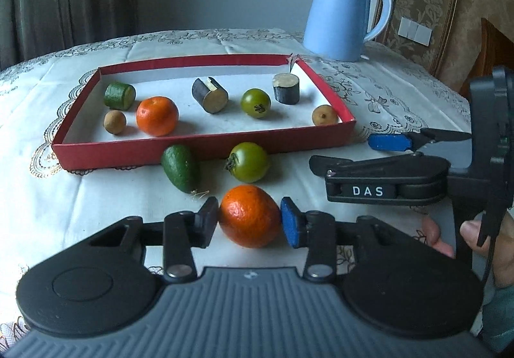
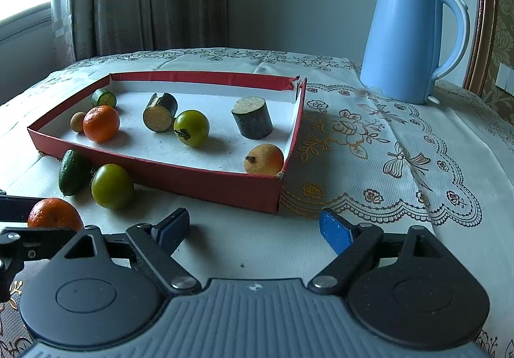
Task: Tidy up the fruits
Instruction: 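Carry the tangerine over the red tray and lower it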
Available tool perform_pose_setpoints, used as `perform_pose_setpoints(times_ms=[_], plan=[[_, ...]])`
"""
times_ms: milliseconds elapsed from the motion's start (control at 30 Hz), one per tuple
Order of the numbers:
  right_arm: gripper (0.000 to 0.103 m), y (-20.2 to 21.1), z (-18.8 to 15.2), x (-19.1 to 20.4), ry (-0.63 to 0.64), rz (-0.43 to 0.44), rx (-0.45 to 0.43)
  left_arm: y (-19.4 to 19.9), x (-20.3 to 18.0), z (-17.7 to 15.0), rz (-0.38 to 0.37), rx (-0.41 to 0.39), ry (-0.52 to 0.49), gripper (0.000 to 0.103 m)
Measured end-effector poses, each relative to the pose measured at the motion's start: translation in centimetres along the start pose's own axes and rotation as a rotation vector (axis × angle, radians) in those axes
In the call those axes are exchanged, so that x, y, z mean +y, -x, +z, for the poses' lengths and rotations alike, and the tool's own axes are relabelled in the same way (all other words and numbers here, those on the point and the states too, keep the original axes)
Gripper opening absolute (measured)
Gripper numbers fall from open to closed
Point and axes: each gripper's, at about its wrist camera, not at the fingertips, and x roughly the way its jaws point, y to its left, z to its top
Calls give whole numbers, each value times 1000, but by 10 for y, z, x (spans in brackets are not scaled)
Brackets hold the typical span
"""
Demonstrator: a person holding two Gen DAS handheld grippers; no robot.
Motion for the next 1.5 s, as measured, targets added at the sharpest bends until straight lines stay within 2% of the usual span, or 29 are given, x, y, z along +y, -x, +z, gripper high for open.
perform_pose_setpoints(times_ms=[200, 367, 633, 900, 1067, 1200, 1500], plan=[[89, 0, 0, 0, 0, 0, 0, 5, 1, -1, 15, -10, -16, 38], [89, 0, 0, -1, 0, 0, 0, 21, 8, 8, 5, -61, -7, 38], [89, 0, 0, -1, -1, 1, 1, 23, 31, 35, 92, -124, 9, 38], [89, -1, -1, -2, -17, 7, 6, -8, 47, 73, 161, -183, -3, 38], [90, -1, -1, -2, -21, 8, 7, -39, 55, 92, 174, -181, 22, 39], [91, -1, -1, -2, -22, 9, 8, -66, 63, 101, 187, -133, 55, 39], [91, -2, -1, -2, -22, 10, 9, -99, 61, 106, 214, -97, 42, 39]])
